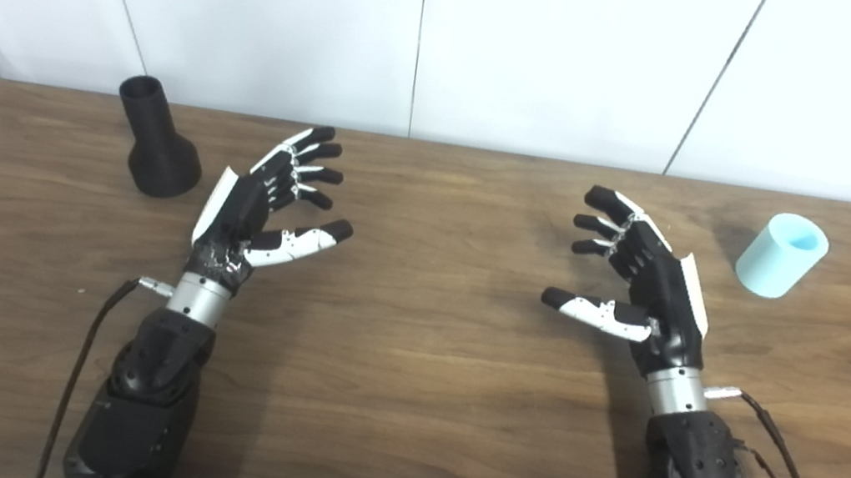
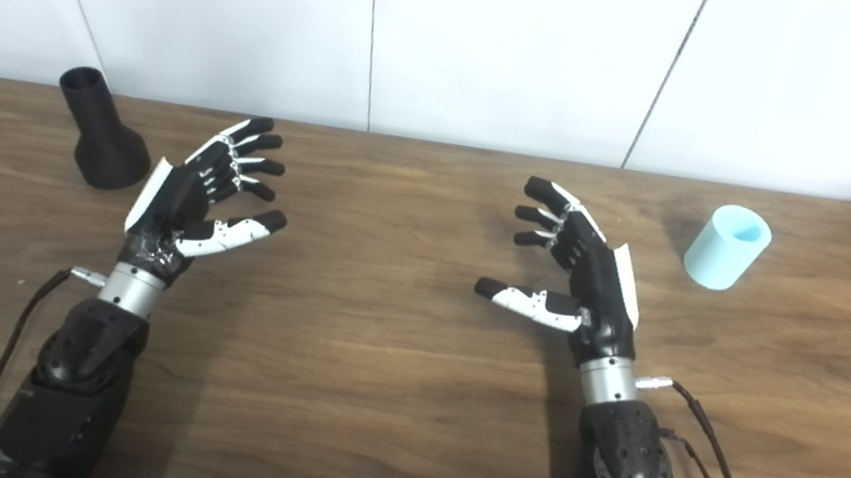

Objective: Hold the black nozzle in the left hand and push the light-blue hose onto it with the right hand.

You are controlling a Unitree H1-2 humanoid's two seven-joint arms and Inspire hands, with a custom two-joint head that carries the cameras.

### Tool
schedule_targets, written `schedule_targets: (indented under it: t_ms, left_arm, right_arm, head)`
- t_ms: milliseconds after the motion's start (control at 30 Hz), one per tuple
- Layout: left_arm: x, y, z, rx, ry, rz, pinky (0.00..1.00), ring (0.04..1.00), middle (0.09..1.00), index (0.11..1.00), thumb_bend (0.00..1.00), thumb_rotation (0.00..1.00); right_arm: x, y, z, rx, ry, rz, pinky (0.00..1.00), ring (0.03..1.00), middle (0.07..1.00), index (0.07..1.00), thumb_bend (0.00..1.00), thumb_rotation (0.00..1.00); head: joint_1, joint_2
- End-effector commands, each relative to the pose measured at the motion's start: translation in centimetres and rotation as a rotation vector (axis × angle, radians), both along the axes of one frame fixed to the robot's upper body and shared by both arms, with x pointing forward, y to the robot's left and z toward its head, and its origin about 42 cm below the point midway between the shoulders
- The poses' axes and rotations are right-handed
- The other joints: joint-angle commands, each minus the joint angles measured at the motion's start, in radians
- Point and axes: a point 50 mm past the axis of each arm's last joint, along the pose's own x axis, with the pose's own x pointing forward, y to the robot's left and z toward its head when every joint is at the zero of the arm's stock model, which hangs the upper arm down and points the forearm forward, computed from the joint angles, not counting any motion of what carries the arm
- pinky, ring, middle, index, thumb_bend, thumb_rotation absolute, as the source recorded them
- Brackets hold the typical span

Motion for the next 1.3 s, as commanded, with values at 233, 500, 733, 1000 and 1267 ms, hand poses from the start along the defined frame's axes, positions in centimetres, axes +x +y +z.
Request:
schedule_targets:
  t_ms: [233, 500, 733, 1000, 1267]
  left_arm:
    - [-2.4, 0.6, -4.5, -0.024, 0.125, 0.041, 0.59, 0.710, 0.791, 0.817, 0.72, 0.14]
    - [-2.5, -0.4, -4.8, -0.035, 0.132, 0.030, 0.59, 0.708, 0.787, 0.809, 0.72, 0.17]
    - [-2.6, -3.2, -6.1, -0.051, 0.174, 0.012, 0.58, 0.718, 0.800, 0.818, 0.74, 0.17]
    - [-2.5, -4.3, -6.4, -0.048, 0.178, 0.032, 0.52, 0.689, 0.802, 0.825, 0.71, 0.14]
    - [-2.3, -4.2, -5.6, -0.064, 0.146, 0.064, 0.54, 0.690, 0.787, 0.812, 0.71, 0.16]
  right_arm:
    - [-0.1, 0.0, -0.5, 0.006, 0.019, -0.003, 0.60, 0.742, 0.838, 0.802, 0.77, 0.03]
    - [-0.2, -0.8, -0.8, -0.001, 0.025, -0.005, 0.61, 0.737, 0.825, 0.787, 0.77, 0.03]
    - [-0.5, -3.2, -1.9, 0.001, 0.026, 0.013, 0.65, 0.761, 0.842, 0.798, 0.73, 0.00]
    - [-0.8, -3.0, -1.1, -0.014, 0.026, -0.004, 0.65, 0.781, 0.840, 0.799, 0.71, 0.00]
    - [-0.9, -3.0, -0.7, -0.015, 0.029, -0.002, 0.66, 0.788, 0.842, 0.801, 0.69, 0.00]
  head:
    - [0.002, 0.000]
    - [0.137, -0.033]
    - [0.358, -0.138]
    - [0.374, -0.150]
    - [0.385, -0.144]
